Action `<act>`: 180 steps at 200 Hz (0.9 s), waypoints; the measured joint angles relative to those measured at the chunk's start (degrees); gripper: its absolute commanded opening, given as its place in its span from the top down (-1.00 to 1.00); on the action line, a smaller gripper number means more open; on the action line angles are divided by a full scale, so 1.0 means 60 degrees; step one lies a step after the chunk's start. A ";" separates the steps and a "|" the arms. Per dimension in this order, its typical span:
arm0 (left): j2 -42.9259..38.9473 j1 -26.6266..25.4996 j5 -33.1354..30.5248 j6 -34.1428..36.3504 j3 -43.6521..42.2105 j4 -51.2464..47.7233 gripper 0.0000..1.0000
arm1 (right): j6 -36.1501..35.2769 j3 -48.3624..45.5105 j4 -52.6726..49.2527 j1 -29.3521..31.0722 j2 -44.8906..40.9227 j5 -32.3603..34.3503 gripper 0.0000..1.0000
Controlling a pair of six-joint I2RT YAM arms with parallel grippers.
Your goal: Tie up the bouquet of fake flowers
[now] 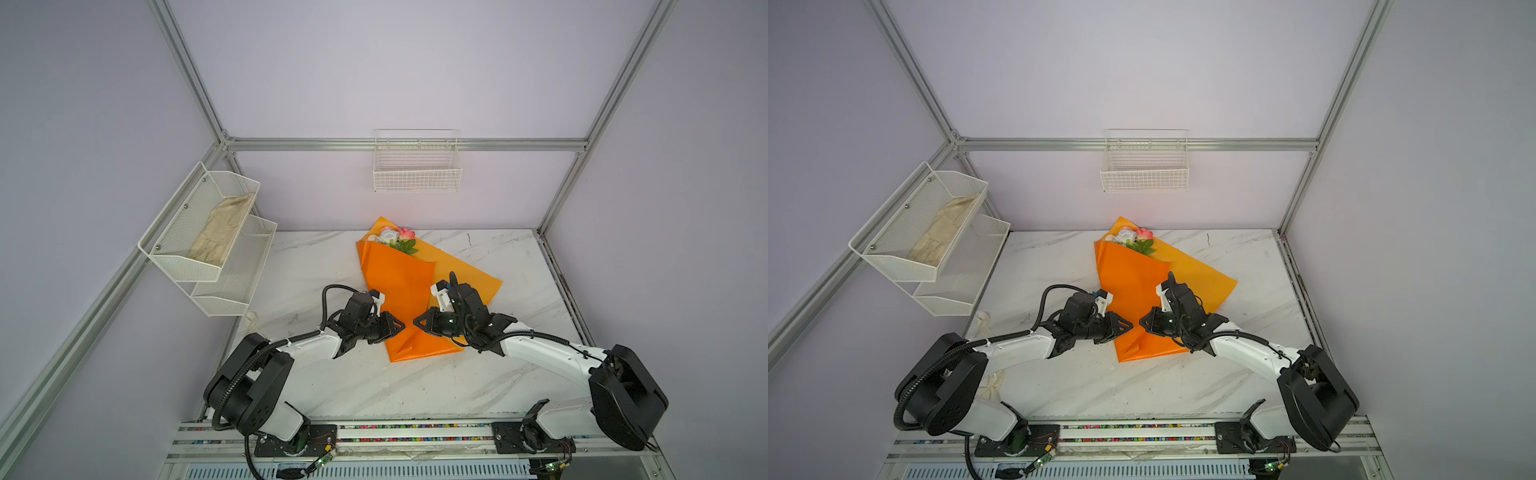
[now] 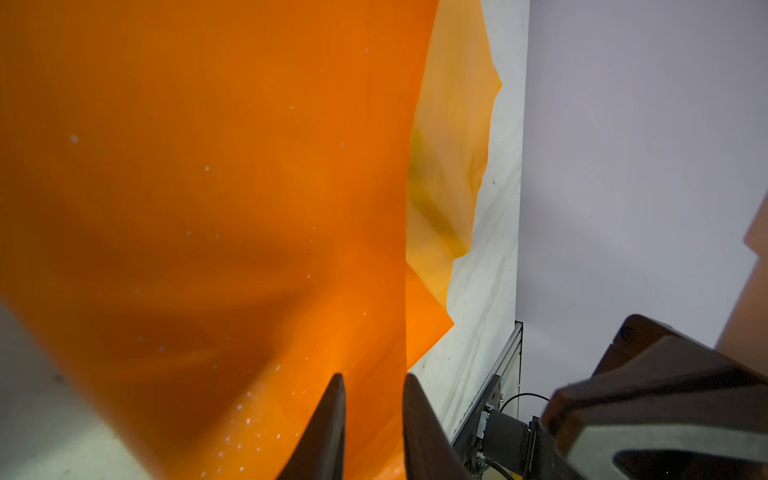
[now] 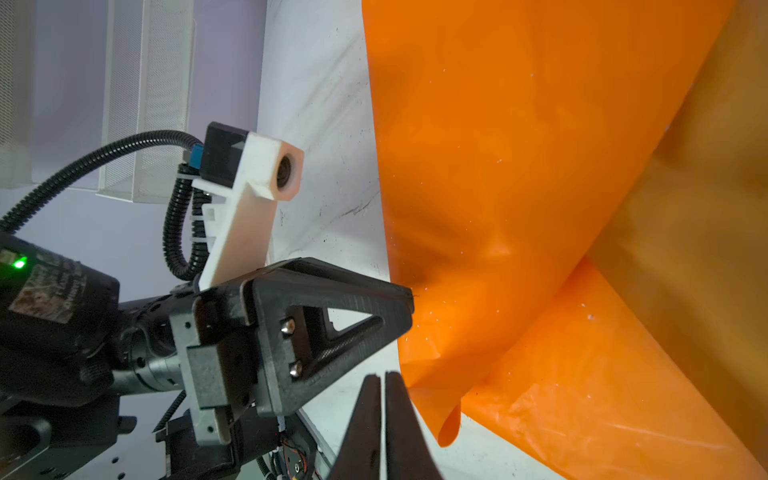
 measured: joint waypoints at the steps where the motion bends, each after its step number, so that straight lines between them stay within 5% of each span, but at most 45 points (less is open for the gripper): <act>1: 0.0000 -0.0004 -0.0007 0.0007 -0.0015 0.0004 0.56 | 0.0004 0.0004 0.0004 0.0015 0.0018 -0.0007 0.94; 65: -0.0503 -0.0109 -0.0393 -0.0302 -0.0725 0.0058 0.60 | -0.0131 0.0441 0.0087 0.0772 0.1661 -0.0182 1.00; 180: -0.0022 -0.0109 -0.0291 -0.0222 -0.0725 0.0076 0.61 | -0.0375 -0.0262 -0.0335 0.0892 0.2248 0.0299 1.00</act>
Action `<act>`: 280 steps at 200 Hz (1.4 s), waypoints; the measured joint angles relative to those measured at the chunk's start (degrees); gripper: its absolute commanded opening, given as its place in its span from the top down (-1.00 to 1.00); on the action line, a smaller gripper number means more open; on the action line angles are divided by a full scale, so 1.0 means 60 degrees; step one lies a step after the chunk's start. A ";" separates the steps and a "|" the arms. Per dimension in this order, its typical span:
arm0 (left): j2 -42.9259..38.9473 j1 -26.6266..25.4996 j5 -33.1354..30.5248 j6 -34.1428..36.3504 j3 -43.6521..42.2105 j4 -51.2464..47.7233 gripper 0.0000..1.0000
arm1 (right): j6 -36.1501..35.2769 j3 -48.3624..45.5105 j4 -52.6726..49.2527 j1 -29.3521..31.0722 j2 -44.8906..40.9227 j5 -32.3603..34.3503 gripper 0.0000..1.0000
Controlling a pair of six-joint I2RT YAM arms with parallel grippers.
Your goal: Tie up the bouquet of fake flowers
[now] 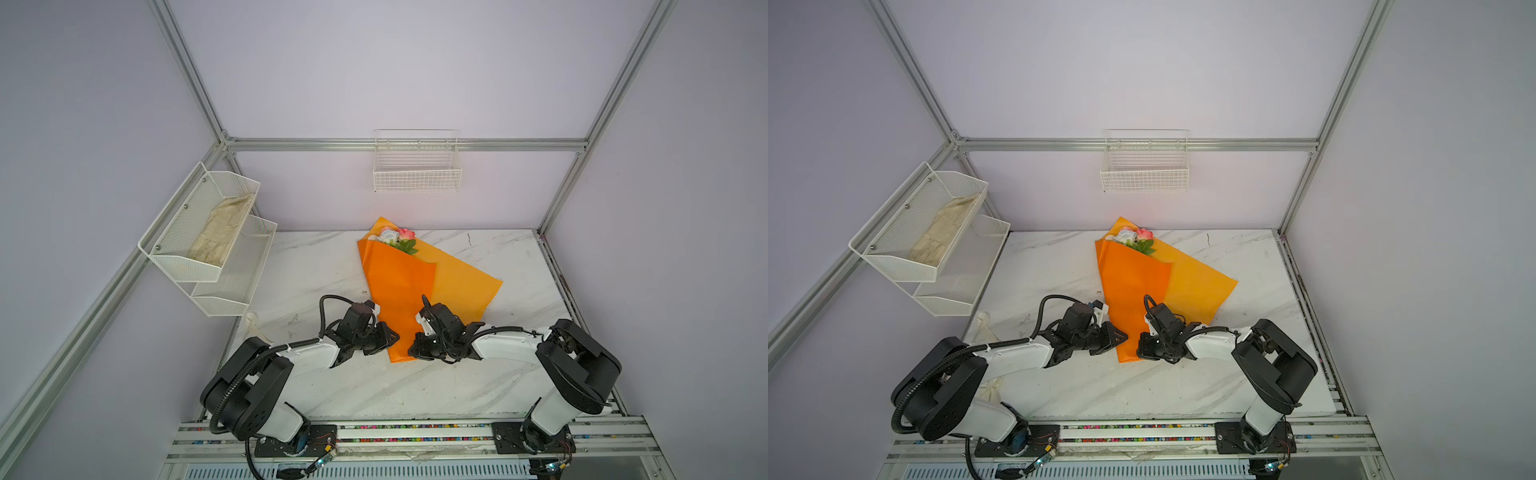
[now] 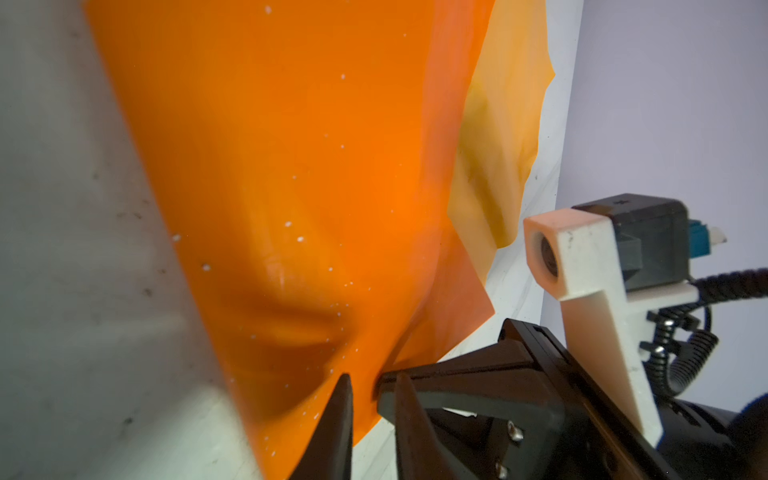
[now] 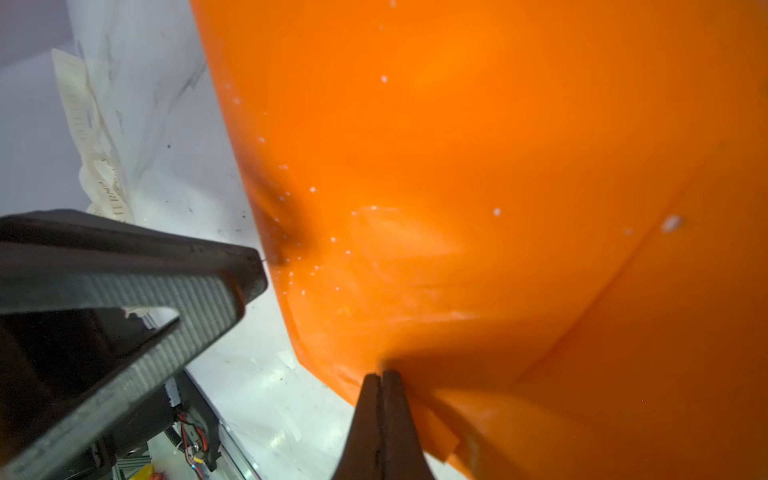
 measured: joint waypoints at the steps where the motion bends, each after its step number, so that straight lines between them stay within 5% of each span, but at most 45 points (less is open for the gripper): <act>1: 0.0018 0.0000 0.0011 0.0004 0.0000 0.0011 0.61 | 0.0000 -0.0004 -0.0011 0.0000 0.0000 0.0007 1.00; 82: 0.0761 0.0000 0.0430 0.0149 -0.0004 0.0404 0.61 | 0.0015 0.0521 -0.0106 0.0000 -0.0535 -0.0033 0.97; 165: 0.0736 0.0000 0.0415 0.0248 -0.0029 0.0342 0.62 | 0.0062 0.0404 0.0222 -0.0025 0.0572 0.0280 0.95; 197: 0.0423 0.0000 0.0444 0.0448 -0.0018 0.0160 0.59 | 0.0350 0.0255 0.0357 -0.0233 0.0120 0.0007 0.79; 221: 0.0273 -0.0033 0.0561 0.0750 0.0204 -0.0251 0.58 | 0.0521 0.0087 0.0310 -0.1286 -0.1133 -0.0102 0.54; 280: 0.1304 -0.0892 0.1158 0.1228 0.1727 -0.0812 0.59 | -0.0120 -0.1286 -0.0488 -0.5748 -0.3574 -0.0197 0.39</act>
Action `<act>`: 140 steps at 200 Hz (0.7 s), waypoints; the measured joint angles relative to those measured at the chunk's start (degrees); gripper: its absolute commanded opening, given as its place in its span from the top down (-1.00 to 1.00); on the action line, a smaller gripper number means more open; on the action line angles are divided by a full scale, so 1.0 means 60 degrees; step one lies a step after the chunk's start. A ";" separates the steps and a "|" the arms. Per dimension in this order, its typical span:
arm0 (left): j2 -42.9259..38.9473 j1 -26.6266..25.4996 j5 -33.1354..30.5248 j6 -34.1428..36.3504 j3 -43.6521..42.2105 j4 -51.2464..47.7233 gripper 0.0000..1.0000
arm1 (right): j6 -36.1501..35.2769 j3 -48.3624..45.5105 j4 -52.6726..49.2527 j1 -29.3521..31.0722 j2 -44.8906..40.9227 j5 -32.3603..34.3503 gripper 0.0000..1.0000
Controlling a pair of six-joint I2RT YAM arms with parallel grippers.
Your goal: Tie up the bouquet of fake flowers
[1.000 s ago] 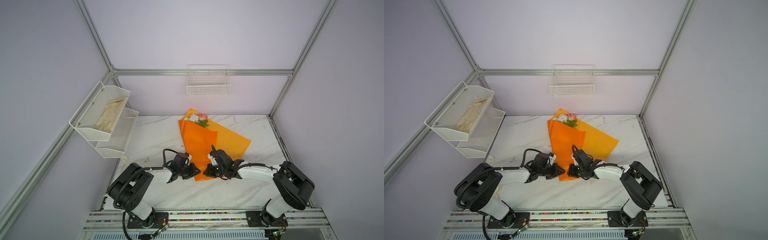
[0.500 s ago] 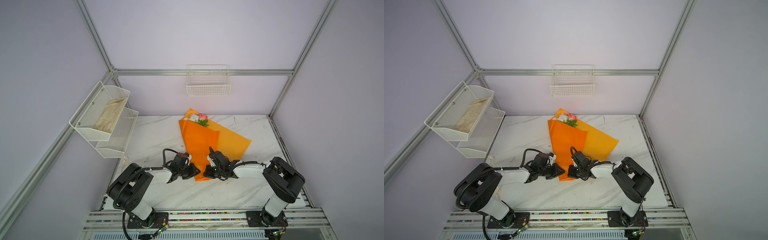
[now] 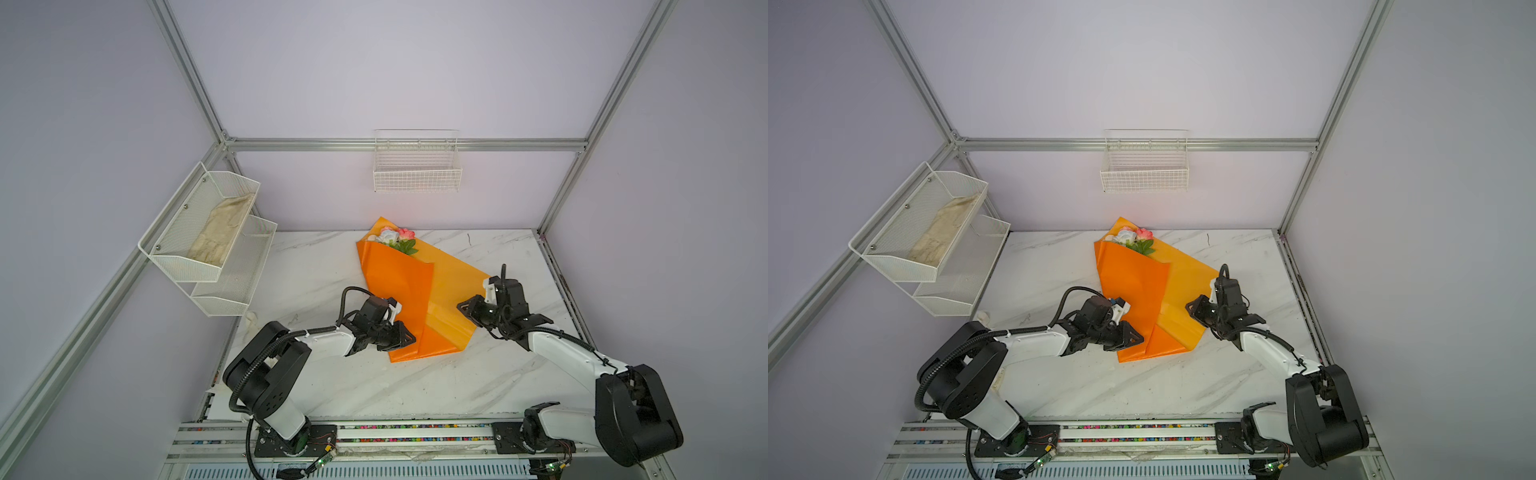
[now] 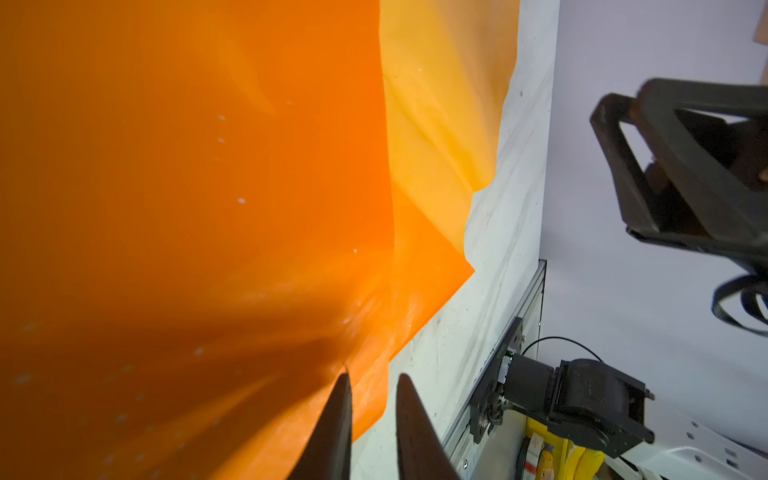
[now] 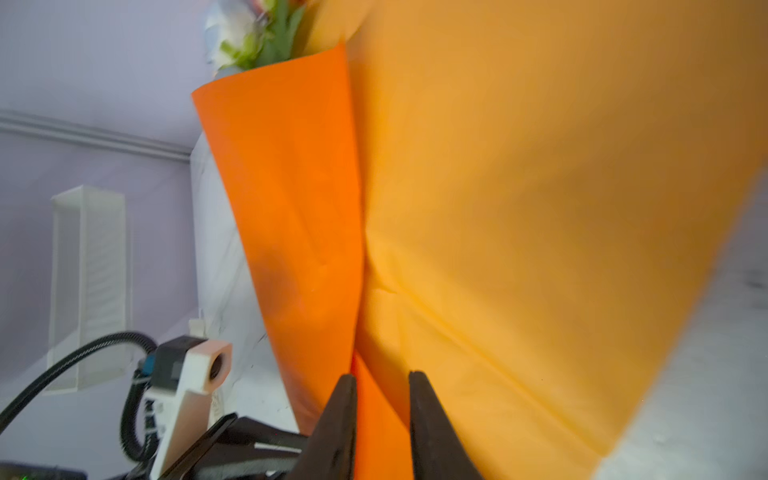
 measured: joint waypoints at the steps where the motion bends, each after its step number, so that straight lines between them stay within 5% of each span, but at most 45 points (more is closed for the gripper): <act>1: 0.0022 -0.0033 0.0007 0.0004 0.0015 -0.0011 0.59 | -0.0007 -0.0018 -0.0018 -0.0051 -0.0007 0.0011 0.39; 45: 0.0670 -0.0528 0.0022 0.0004 0.0127 -0.0321 0.60 | -0.0809 -0.0404 -0.0718 -0.1883 0.0200 -0.0397 0.18; 140: 0.1122 -0.0616 0.0007 0.0015 0.0637 -0.0495 0.58 | -0.1934 0.0124 -0.0630 -0.2175 0.1883 -0.1075 -0.01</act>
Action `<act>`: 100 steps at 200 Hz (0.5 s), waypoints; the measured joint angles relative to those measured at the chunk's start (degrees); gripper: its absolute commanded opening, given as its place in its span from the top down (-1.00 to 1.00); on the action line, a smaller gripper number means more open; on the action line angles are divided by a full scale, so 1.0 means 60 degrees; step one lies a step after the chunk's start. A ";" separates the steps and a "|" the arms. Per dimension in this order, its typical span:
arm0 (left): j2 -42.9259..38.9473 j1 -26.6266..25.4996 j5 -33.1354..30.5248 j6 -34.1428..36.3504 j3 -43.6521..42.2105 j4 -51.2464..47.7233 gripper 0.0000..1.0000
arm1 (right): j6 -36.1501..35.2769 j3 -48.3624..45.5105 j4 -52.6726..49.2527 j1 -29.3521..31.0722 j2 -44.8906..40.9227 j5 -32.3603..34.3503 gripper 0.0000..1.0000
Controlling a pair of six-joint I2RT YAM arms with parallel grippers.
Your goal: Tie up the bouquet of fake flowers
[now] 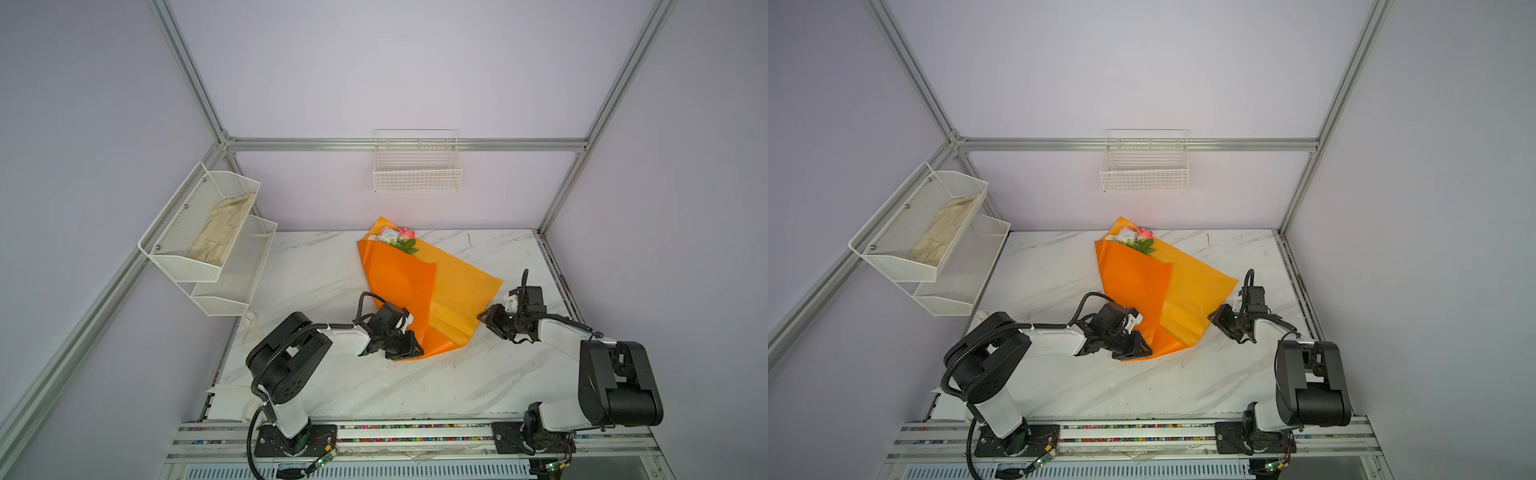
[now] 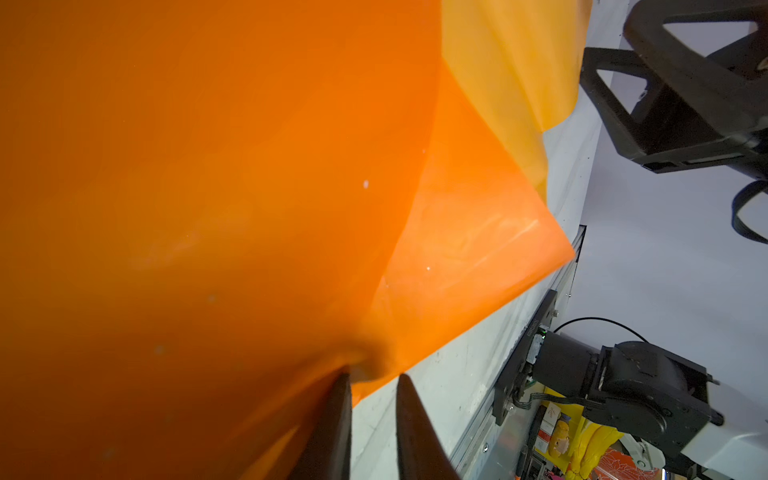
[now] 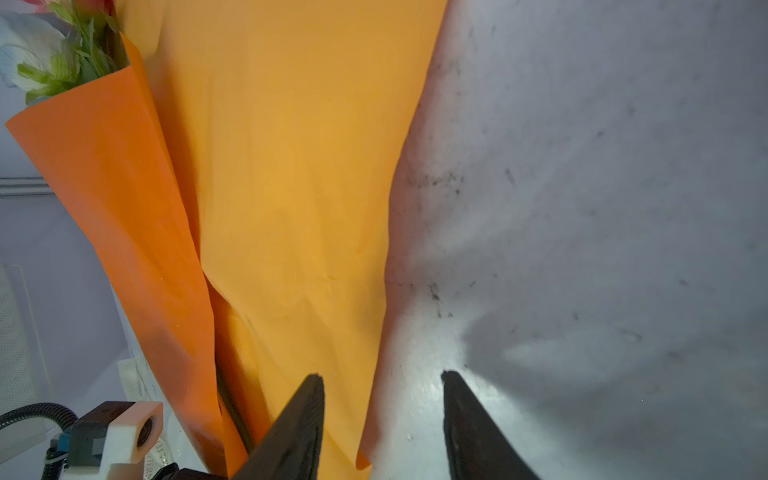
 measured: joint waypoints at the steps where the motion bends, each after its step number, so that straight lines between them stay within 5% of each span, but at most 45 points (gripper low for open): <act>1: 0.0000 0.0000 0.0000 0.0000 0.0015 0.0000 0.58 | 0.0000 0.0004 0.0011 0.0000 0.0022 0.0000 -0.01; 100: 0.0758 -0.0011 0.0186 -0.0076 0.0455 0.0583 0.60 | 0.0324 0.0419 0.1825 -0.0361 0.1457 -0.1031 -0.07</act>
